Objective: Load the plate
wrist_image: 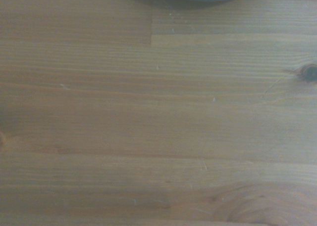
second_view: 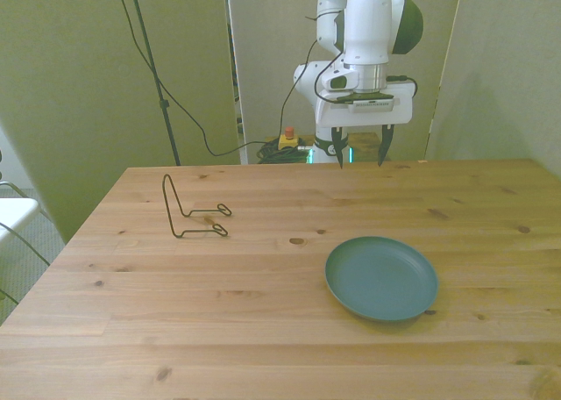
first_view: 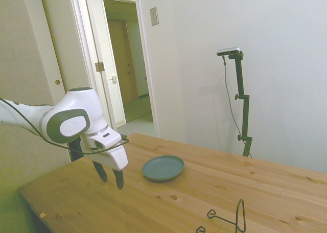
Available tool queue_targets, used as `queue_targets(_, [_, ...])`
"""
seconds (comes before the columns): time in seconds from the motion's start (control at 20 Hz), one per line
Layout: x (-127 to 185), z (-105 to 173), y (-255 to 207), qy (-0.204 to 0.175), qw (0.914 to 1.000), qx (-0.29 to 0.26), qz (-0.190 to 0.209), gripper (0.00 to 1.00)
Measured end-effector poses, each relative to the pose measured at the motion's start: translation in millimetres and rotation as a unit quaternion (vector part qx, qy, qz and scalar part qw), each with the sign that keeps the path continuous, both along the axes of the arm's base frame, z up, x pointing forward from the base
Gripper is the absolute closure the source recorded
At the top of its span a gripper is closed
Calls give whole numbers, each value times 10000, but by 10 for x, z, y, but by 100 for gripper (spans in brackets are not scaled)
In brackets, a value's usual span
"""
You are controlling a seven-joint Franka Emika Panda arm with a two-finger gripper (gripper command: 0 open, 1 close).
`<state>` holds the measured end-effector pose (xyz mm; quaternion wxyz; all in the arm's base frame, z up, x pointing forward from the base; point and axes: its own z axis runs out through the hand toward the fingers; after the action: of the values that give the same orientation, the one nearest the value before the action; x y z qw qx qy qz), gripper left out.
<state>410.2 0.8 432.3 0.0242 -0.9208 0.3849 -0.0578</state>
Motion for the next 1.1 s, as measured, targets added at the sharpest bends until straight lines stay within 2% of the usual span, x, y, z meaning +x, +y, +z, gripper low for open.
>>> queue_targets(0.2, [42,-12,-56,-137,9994,16,-303,0])
queue_targets(0.35, [236,33,-253,-206,9977,4,-640,0])
queue_targets(0.55, [775,101,-580,-257,9942,0,-1048,0])
queue_targets(0.85, [1701,-76,-963,-269,9893,-66,-1431,0])
queue_targets(1.1, [2122,-104,-1208,-265,9867,-138,-1595,0])
